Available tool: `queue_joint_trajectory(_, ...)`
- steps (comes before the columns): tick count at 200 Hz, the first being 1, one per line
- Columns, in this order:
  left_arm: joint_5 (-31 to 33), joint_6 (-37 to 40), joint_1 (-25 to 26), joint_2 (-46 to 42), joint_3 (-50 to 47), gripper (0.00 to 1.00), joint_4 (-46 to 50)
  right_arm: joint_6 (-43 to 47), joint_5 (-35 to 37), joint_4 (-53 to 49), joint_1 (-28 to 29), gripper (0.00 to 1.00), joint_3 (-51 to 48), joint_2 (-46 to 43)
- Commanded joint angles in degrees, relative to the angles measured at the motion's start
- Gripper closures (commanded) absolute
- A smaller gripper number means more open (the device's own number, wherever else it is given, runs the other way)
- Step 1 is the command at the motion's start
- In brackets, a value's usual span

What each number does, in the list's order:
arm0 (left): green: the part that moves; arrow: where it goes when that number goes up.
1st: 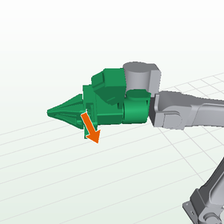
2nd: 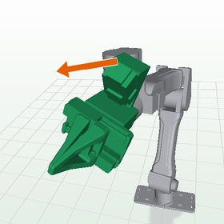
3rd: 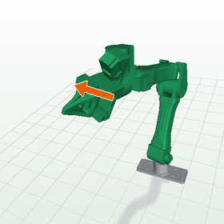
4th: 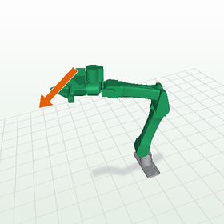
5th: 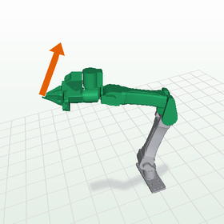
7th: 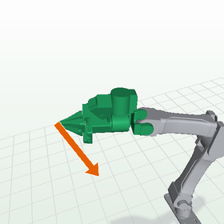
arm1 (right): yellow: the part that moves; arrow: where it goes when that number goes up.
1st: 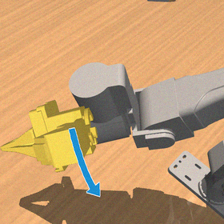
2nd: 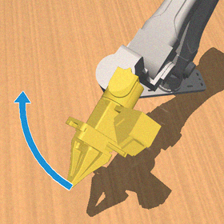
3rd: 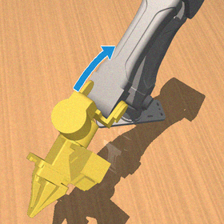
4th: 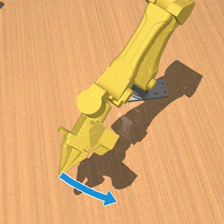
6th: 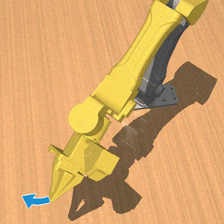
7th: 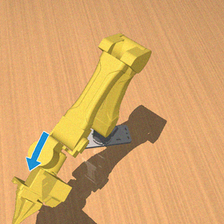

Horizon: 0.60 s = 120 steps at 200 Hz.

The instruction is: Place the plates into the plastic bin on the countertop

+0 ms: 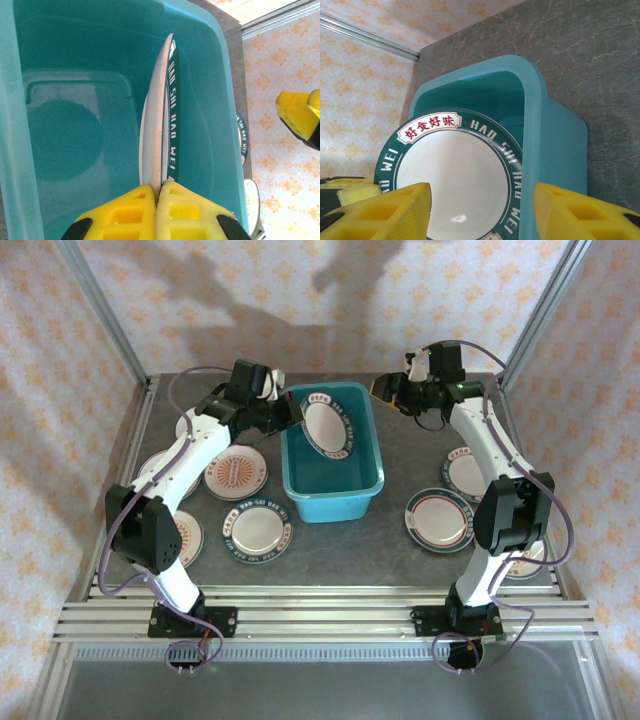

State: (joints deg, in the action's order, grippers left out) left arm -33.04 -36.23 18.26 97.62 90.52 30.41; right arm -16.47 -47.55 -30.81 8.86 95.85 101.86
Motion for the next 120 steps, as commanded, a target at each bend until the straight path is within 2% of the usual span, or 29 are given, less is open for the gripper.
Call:
queue_joint_trajectory(1,-1.1,-0.9,-0.1,2.0,0.1,1.0,-2.9,0.8,1.1,-0.4,0.3,0.45,-0.5,-0.5)
queue_joint_trajectory(120,3.7,1.9,3.9,10.9,8.9,1.0,7.4,0.5,1.9,0.5,0.4,0.46,-1.5,-0.8)
